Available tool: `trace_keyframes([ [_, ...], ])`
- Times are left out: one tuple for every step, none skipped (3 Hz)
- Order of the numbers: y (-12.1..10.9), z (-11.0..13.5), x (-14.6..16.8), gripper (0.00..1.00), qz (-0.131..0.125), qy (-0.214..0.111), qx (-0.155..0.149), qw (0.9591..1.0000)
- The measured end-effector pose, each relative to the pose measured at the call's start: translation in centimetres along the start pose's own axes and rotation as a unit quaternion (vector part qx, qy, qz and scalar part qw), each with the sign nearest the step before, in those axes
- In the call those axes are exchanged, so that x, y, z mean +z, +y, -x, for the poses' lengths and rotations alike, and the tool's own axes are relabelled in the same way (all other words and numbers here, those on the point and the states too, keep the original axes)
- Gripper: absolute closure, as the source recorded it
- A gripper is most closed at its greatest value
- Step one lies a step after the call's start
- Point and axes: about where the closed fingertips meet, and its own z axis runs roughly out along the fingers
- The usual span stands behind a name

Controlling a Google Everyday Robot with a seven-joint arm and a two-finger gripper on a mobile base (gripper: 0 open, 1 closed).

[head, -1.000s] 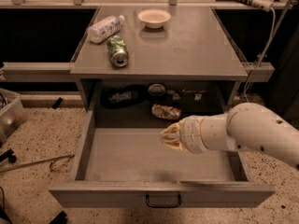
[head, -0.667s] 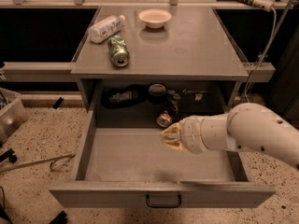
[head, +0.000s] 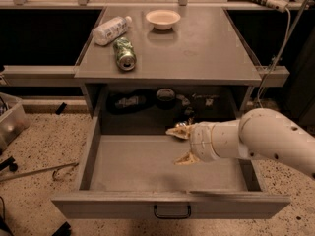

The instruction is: Pick orange can from top drawer and place on counter

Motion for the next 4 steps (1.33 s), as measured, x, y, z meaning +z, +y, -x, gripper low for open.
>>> trace_keyframes([
  [0.0,0.0,0.0,0.0,0.0,0.0,0.0,1.0],
  [0.0,0.0,0.0,0.0,0.0,0.0,0.0,1.0],
  [-0.4,-1.8,0.5,0.0,0.001,0.016,-0.009,0.9998],
  [-1.9,-5.8,1.6,0.0,-0.024,0.041,-0.015,0.9987],
])
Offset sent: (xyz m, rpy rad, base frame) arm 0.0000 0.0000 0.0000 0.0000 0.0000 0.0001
